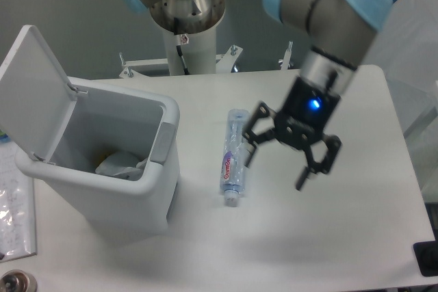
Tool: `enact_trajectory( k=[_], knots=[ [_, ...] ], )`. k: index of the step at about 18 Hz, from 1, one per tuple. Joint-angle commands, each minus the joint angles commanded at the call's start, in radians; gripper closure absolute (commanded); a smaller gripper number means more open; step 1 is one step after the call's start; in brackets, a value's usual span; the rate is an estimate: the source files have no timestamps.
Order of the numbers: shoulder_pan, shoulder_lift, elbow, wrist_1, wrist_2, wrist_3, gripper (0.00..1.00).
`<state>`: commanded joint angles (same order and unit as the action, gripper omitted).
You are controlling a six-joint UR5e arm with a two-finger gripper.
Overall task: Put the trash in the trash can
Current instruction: 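Move the open gripper over the clear water bottle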
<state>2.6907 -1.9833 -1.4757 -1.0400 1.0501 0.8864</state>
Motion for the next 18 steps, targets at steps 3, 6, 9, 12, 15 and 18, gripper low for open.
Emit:
enact_trajectory(
  k=[3, 6, 9, 12, 15, 18],
  knots=[
    [-0.037, -0.032, -0.002, -0.008, 0.083, 0.005, 0.00],
    [-0.043, -0.058, -0.002, -0.008, 0.140, 0.006, 0.00],
    [-0.091, -0.075, -0.008, -0.011, 0.226, 0.005, 0.00],
    [-0.100, -0.075, -0.044, -0.006, 0.263, 0.005, 0.00],
    [-0.138, -0.077, -0.061, -0.008, 0.304, -0.004, 0.00],
    [-0.163, -0.089, -0.078, -0.011, 0.326, -0.009, 0.00]
  ],
)
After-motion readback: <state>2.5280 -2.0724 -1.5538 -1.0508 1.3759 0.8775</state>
